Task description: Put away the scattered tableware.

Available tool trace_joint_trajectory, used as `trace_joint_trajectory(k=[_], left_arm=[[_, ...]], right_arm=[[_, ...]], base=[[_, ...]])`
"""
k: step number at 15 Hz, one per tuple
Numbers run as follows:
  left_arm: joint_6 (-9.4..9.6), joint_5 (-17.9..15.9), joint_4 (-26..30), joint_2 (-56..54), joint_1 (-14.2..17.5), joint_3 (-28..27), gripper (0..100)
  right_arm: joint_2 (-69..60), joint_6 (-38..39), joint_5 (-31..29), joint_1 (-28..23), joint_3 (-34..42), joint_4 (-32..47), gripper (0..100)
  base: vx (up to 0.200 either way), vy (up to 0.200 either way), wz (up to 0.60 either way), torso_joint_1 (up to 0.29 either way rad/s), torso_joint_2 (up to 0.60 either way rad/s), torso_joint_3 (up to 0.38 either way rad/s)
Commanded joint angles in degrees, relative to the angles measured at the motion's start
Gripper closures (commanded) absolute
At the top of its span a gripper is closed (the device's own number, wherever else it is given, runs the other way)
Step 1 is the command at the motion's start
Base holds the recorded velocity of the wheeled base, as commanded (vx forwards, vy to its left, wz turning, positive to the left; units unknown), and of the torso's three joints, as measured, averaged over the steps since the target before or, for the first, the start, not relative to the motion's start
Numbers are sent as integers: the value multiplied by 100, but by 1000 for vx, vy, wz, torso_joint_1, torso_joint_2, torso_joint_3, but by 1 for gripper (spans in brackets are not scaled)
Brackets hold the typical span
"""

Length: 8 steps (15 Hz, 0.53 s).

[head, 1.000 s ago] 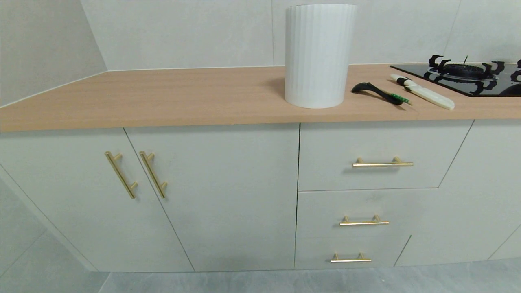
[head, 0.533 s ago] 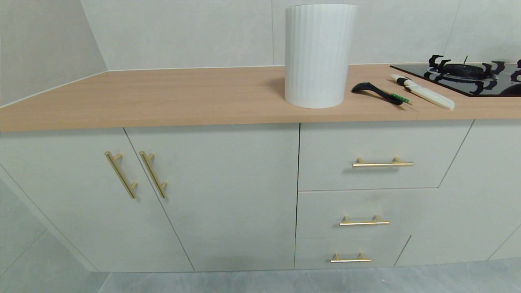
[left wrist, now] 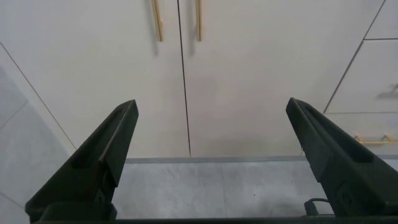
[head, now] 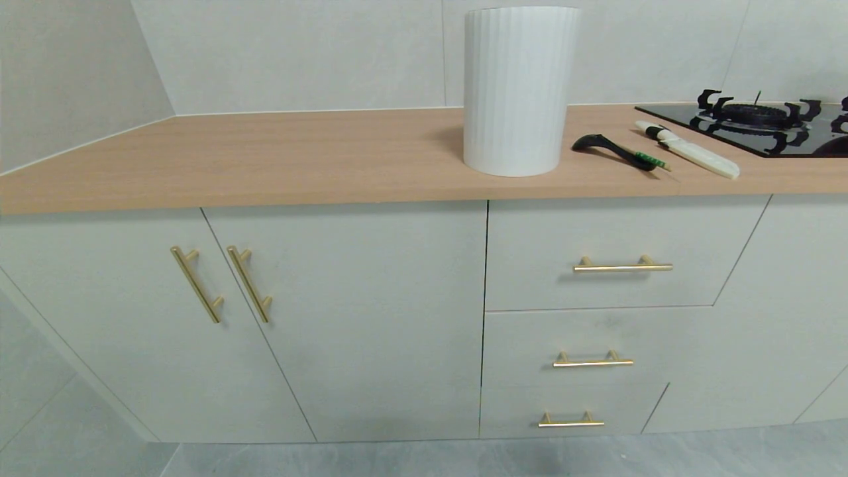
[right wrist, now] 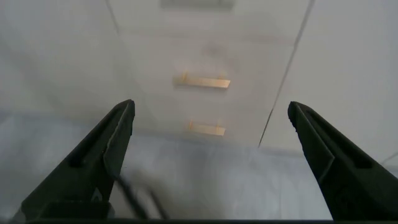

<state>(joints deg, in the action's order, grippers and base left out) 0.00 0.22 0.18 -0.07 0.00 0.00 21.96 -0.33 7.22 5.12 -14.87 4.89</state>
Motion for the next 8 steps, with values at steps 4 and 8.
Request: trace_joint_trajectory(k=[4,8], left_arm=[[0,4,-1,7,0,0,0],[0,4,-1,7,0,0,0]], right_arm=[[4440,-29,-80,393,-701,-928,0],[5987,-29,-98,481,-1106,-1851,0]], base=[[0,0,0,0,0,0],[0,0,0,0,0,0]])
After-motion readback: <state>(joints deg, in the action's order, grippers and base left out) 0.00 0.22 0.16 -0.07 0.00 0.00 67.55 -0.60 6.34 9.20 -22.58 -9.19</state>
